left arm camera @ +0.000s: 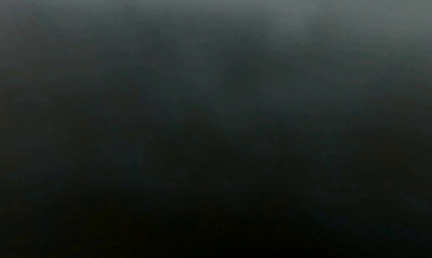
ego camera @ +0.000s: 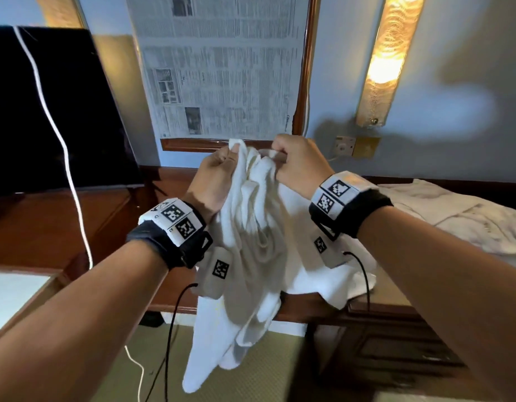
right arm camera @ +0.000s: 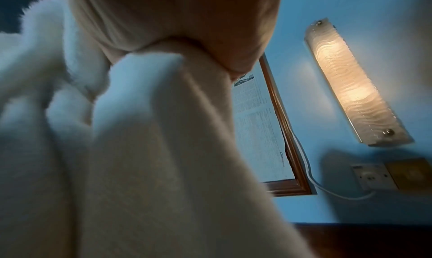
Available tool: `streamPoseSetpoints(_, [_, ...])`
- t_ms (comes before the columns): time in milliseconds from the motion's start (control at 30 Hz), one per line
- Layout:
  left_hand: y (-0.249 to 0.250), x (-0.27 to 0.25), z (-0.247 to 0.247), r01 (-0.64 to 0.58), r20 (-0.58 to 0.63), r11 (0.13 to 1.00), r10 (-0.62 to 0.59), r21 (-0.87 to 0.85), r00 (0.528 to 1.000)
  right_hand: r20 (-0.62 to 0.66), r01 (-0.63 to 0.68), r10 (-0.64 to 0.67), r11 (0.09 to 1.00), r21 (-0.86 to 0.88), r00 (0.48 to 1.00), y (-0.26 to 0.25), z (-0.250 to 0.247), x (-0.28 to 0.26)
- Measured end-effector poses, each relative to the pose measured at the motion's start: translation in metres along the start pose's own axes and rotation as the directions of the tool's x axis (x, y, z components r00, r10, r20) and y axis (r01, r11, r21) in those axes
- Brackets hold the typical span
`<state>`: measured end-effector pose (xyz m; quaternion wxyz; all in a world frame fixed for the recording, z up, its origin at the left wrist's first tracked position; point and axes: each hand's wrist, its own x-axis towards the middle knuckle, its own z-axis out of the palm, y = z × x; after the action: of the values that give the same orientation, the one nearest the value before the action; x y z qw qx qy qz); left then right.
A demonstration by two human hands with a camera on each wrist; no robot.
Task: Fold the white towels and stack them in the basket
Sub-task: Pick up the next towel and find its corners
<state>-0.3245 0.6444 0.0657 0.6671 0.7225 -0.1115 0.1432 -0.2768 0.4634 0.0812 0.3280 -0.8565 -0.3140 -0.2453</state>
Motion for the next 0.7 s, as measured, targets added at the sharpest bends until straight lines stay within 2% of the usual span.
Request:
streamPoseSetpoints(133, [0.017,-0.01,-0.011,-0.098,0.086,0.98,0.084,0.171,0.993,0.01,-0.024,0.023,0.994,0.108,1.0,-0.021,-0.008,-0.052])
streamPoseSetpoints(233, [0.035,-0.011,-0.024,-0.16,0.067,0.961,0.149,0.227,0.987,0.121,-0.19,0.179,0.977,0.094,0.976,-0.02,-0.004,-0.094])
streamPoseSetpoints(300, [0.045,-0.012,-0.03,-0.183,0.043,0.96,0.178,0.213,0.983,0.248,-0.342,0.336,0.939,-0.021,0.908,-0.009,0.001,-0.124])
streamPoseSetpoints(367, [0.053,-0.014,-0.033,-0.166,-0.009,0.976,0.169,0.143,0.986,0.276,-0.469,0.484,0.874,-0.123,0.83,0.009,0.007,-0.151])
streamPoseSetpoints(400, [0.056,-0.015,-0.032,-0.153,-0.029,0.982,0.157,0.114,0.987,0.267,-0.519,0.531,0.846,-0.12,0.804,0.018,0.01,-0.163])
streamPoseSetpoints(500, [0.056,-0.022,-0.034,-0.147,-0.062,0.98,0.156,0.132,0.986,0.303,-0.589,0.602,0.795,-0.145,0.738,0.038,0.01,-0.184])
streamPoseSetpoints(567, [0.05,-0.026,-0.039,-0.184,-0.047,0.97,0.194,0.157,0.98,0.318,-0.592,0.647,0.763,-0.26,0.693,0.041,0.006,-0.187])
streamPoseSetpoints(633, [0.044,-0.029,-0.045,-0.222,-0.009,0.959,0.227,0.176,0.974,0.271,-0.595,0.681,0.729,-0.338,0.68,0.045,0.0,-0.183])
streamPoseSetpoints(700, [0.042,-0.031,-0.052,-0.227,0.01,0.953,0.23,0.203,0.973,0.178,-0.608,0.704,0.692,-0.389,0.688,0.054,-0.008,-0.175])
